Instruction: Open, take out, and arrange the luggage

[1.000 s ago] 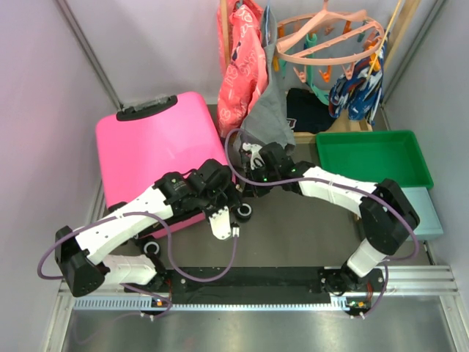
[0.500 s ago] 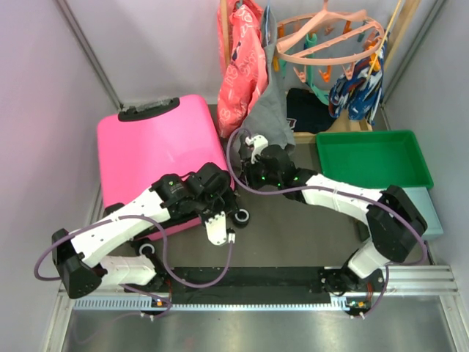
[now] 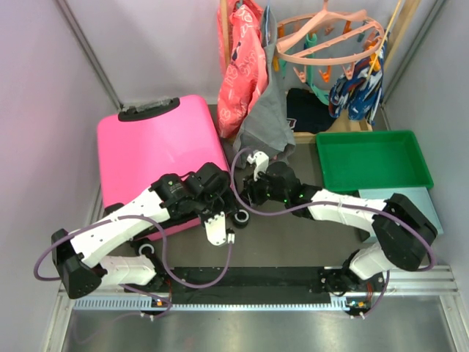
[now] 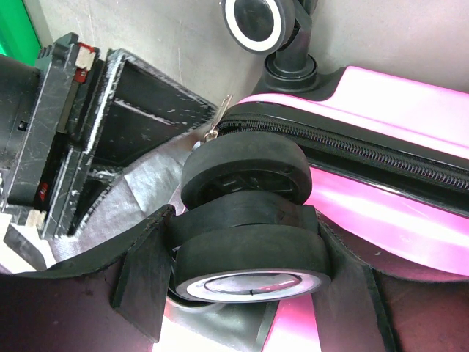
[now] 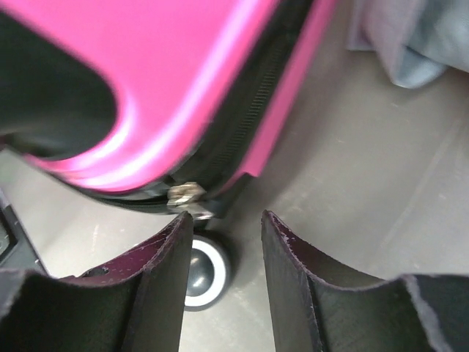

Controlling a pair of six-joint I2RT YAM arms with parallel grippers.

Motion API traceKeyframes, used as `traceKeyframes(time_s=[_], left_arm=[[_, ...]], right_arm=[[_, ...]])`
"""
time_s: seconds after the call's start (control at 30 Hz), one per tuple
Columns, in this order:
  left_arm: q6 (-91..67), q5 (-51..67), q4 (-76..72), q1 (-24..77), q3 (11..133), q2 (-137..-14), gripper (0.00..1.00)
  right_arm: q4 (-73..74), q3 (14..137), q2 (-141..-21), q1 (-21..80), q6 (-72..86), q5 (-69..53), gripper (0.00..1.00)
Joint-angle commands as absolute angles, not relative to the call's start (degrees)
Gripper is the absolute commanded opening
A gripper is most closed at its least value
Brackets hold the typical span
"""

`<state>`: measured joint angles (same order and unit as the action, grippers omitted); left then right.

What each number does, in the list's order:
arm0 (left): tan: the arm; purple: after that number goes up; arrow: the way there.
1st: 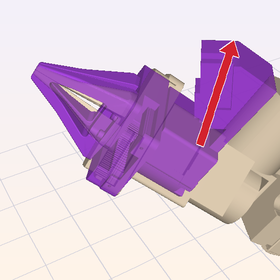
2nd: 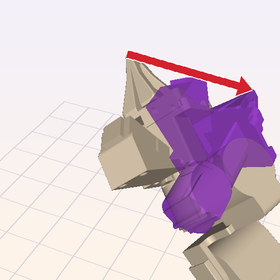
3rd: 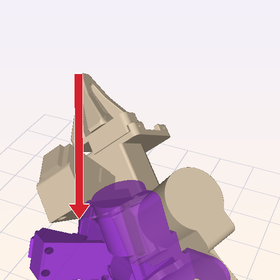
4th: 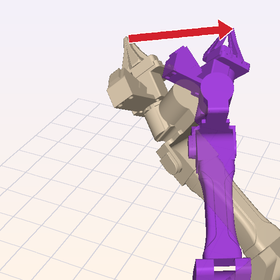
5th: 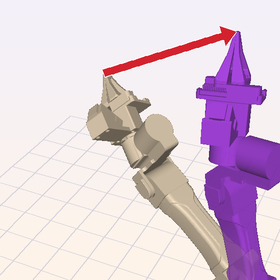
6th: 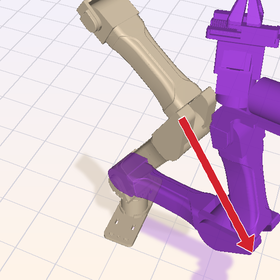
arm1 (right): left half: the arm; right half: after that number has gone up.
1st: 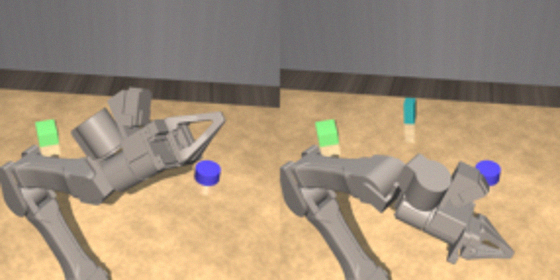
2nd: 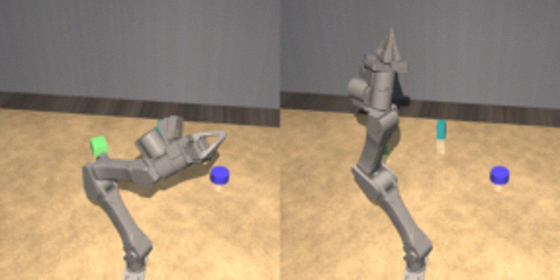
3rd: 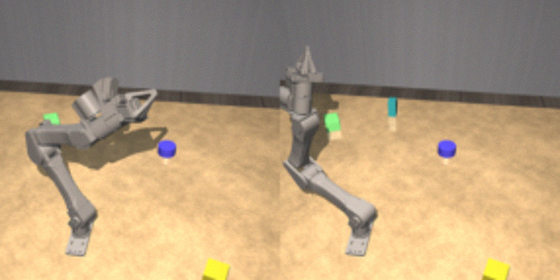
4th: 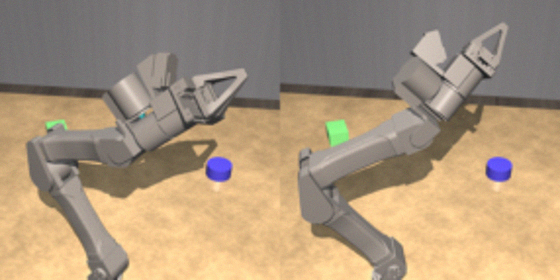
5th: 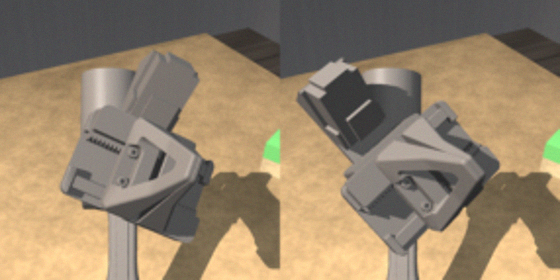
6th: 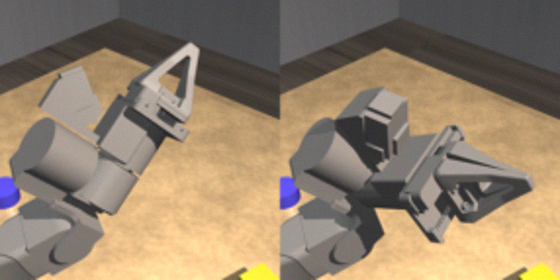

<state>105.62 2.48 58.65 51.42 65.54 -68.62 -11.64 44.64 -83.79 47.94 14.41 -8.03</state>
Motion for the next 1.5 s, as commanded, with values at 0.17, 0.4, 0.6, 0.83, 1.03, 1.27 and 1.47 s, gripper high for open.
traceKeyframes(time_s=[0.17, 0.4, 0.6, 0.83, 1.03, 1.27, 1.47], left_arm=[[99.58, 4.39, 60.73, 51.24, 68.55, -65.39, 0.0], [99.75, 4.4, 61.0, 51.24, 68.99, -65.48, 0.0], [99.93, 4.31, 61.08, 51.24, 69.17, -65.39, 0.0], [99.93, 4.13, 61.17, 51.24, 69.08, -65.3, 0.0], [100.28, 3.87, 61.08, 51.24, 69.17, -65.04, 0.0], [100.55, 4.22, 60.82, 51.24, 69.08, -65.21, 0.0], [100.9, 4.22, 60.82, 51.24, 69.17, -65.21, 0.0]], right_arm=[[-16.52, 47.37, -83.05, 50.89, 13.09, -8.97, 0.43], [-12.92, 50.1, -84.73, 50.98, 14.68, -3.52, 0.28], [-10.46, 50.1, -84.38, 50.98, 14.24, -1.06, 0.19], [-9.93, 49.66, -82.88, 49.49, 14.24, -1.75, 0.2], [-10.28, 49.4, -83.58, 47.11, 12.13, -6.58, 0.24], [-11.94, 49.13, -83.5, 41.75, 7.75, -13.96, 0.28], [-14.78, 46.65, -81.21, 41.75, -4.21, -32.33, 0.42]])
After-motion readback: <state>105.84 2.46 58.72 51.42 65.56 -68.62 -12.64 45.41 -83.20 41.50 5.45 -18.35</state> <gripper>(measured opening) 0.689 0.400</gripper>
